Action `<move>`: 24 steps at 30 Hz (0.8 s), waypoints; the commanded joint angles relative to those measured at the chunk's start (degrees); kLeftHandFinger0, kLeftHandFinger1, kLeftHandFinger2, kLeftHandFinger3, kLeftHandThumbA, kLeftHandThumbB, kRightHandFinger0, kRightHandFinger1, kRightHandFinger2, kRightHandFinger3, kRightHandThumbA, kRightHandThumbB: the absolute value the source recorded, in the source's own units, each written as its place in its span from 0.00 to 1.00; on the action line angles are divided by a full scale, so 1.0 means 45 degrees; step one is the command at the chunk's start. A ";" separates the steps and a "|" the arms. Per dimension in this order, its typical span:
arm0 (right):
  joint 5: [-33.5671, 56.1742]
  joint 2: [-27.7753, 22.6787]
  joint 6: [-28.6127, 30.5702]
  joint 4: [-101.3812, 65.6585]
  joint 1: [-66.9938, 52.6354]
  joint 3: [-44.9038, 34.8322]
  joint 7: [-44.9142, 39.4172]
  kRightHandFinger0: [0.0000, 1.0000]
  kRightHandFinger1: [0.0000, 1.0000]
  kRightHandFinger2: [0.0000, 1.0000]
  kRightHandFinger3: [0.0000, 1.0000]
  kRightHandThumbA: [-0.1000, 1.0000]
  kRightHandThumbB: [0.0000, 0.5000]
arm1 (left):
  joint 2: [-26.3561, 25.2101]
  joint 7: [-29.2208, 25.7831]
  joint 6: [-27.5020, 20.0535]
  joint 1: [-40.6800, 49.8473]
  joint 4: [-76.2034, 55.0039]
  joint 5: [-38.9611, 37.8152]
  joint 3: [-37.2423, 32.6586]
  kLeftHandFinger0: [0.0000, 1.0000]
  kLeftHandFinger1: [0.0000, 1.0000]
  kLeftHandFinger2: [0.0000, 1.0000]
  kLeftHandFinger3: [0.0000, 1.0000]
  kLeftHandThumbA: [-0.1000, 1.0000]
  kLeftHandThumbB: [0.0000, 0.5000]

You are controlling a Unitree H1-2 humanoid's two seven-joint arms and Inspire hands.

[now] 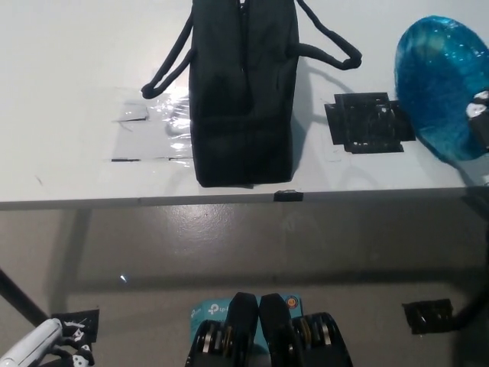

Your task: The robot uses its right hand to pick up a stack of plates kept in the middle of the desk and put it inside a bag kept next to it

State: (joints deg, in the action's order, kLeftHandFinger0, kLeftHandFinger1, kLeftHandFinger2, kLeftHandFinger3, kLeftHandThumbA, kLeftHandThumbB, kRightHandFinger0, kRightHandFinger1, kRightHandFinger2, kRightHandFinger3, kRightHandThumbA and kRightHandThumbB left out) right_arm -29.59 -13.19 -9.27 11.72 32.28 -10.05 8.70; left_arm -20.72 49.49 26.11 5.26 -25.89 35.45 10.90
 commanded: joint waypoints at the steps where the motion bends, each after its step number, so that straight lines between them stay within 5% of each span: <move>1: 0.1502 -0.0380 -0.0819 -0.0525 0.0850 -0.0353 -0.0759 0.00 0.03 0.28 0.01 0.00 0.60 | -0.0105 -0.0097 0.0182 0.0045 -0.0385 -0.0084 0.0201 0.75 0.76 0.82 0.88 0.00 0.00; 7: 0.1627 -0.0499 -0.1062 -0.0757 0.1004 -0.0178 -0.0720 0.00 0.04 0.28 0.00 0.00 0.60 | -0.0162 -0.0094 0.0182 0.0046 -0.0384 -0.0047 0.0114 0.75 0.77 0.82 0.90 0.00 0.00; 11: 0.1400 -0.0586 -0.1442 -0.0993 0.1452 0.0097 -0.0736 0.00 0.00 0.12 0.00 0.00 0.60 | -0.0112 -0.0084 0.0182 0.0125 -0.0380 0.0030 0.0180 0.75 0.77 0.83 0.90 0.00 0.00; 14: 0.1174 -0.0753 -0.1734 -0.1013 0.1911 0.0315 -0.0727 0.00 0.00 0.15 0.00 0.00 0.67 | -0.0244 -0.0137 0.0182 0.0155 -0.0345 0.0070 0.0053 0.74 0.75 0.81 0.89 0.00 0.00; 18: 0.1173 -0.1024 -0.1919 -0.1007 0.2524 0.0529 -0.0937 0.00 0.01 0.25 0.00 0.00 0.58 | -0.0127 -0.0030 0.0182 0.0130 -0.0348 0.0150 0.0157 0.76 0.77 0.83 0.93 0.00 0.00; 24: 0.1063 -0.1373 -0.2308 -0.0992 0.3320 0.0987 -0.1277 0.00 0.02 0.30 0.01 0.00 0.63 | -0.0100 -0.0068 0.0182 0.0182 -0.0355 0.0182 0.0144 0.75 0.76 0.82 0.92 0.00 0.00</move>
State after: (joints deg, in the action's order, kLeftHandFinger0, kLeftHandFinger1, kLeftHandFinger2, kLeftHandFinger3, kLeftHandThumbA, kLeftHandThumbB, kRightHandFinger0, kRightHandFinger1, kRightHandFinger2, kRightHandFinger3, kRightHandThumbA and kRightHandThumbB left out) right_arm -24.87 -16.84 -17.51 10.25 41.69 -6.49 4.26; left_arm -20.68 49.48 26.12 5.60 -25.89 35.97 10.82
